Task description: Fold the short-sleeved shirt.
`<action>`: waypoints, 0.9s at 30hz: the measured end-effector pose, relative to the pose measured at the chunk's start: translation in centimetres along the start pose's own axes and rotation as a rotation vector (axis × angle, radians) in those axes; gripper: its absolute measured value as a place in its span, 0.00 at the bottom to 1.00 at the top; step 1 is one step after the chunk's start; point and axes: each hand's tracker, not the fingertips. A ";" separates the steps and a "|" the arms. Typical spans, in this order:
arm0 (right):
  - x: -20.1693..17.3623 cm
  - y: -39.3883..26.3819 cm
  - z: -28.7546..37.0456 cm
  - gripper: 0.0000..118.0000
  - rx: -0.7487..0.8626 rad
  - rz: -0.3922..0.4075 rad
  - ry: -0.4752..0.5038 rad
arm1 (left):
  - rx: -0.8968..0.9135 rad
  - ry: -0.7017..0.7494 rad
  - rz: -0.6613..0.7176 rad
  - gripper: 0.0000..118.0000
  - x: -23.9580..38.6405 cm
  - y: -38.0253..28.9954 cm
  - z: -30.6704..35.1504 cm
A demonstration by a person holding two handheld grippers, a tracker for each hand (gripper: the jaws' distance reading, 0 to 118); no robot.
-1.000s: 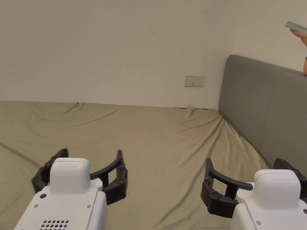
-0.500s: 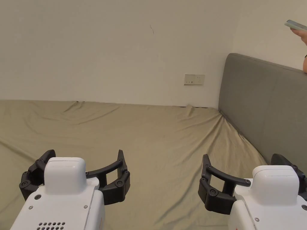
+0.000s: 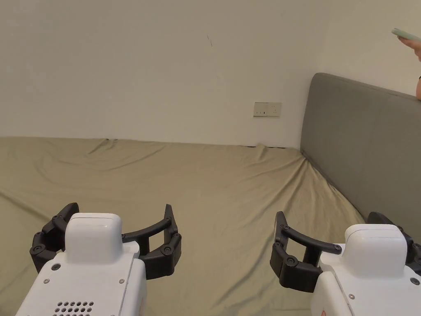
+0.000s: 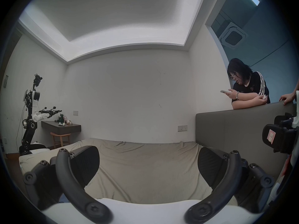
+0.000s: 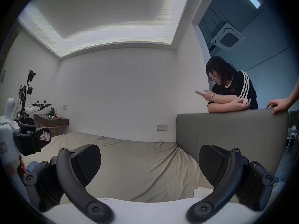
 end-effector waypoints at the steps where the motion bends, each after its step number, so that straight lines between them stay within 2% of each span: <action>1: 0.1 0.0 -0.2 1.00 -0.023 -0.016 0.005 | -0.004 0.000 0.000 1.00 0.0 0.0 0.0; 6: 0.4 -0.1 -2.4 1.00 -0.246 -0.116 -0.019 | -0.039 0.001 0.011 1.00 -0.1 -0.2 -0.4; 8: 0.4 -0.5 -3.7 1.00 -0.376 -0.188 -0.067 | -0.052 -0.001 0.019 1.00 -0.2 -0.2 -0.5; 10: 0.5 -0.6 -4.9 1.00 -0.545 -0.253 -0.162 | -0.058 -0.001 0.020 1.00 -0.2 -0.3 -0.6; 11: 0.5 -0.7 -5.6 1.00 -0.643 -0.254 -0.190 | -0.060 0.000 0.019 1.00 -0.2 -0.3 -0.6; 13: 0.9 -0.8 -6.6 1.00 -0.795 -0.235 -0.164 | -0.063 -0.001 0.016 1.00 -0.1 -0.3 -0.6; 14: 1.1 -1.0 -6.8 1.00 -0.817 -0.253 -0.125 | -0.065 -0.001 0.015 1.00 -0.1 -0.4 -0.6; 16: 1.6 -1.3 -6.4 1.00 -0.748 -0.326 -0.042 | -0.068 -0.002 0.014 1.00 -0.1 -0.4 -0.7; 18: 2.2 -1.4 -5.7 1.00 -0.678 -0.406 -0.005 | -0.073 -0.004 0.012 1.00 0.0 -0.6 -0.7; 19: 2.2 -1.2 -5.7 1.00 -0.674 -0.412 -0.005 | -0.077 -0.005 0.009 1.00 0.0 -0.7 -0.8; 22: 2.0 -0.6 -5.6 1.00 -0.687 -0.386 -0.041 | -0.087 -0.006 0.002 1.00 0.1 -0.8 -0.9; 24: 1.7 -0.5 -5.6 1.00 -0.678 -0.339 -0.076 | -0.089 -0.007 0.001 1.00 0.2 -0.9 -0.9; 27: 1.4 -0.8 -5.2 1.00 -0.644 -0.311 -0.072 | -0.091 -0.014 0.002 1.00 0.3 -1.0 -1.0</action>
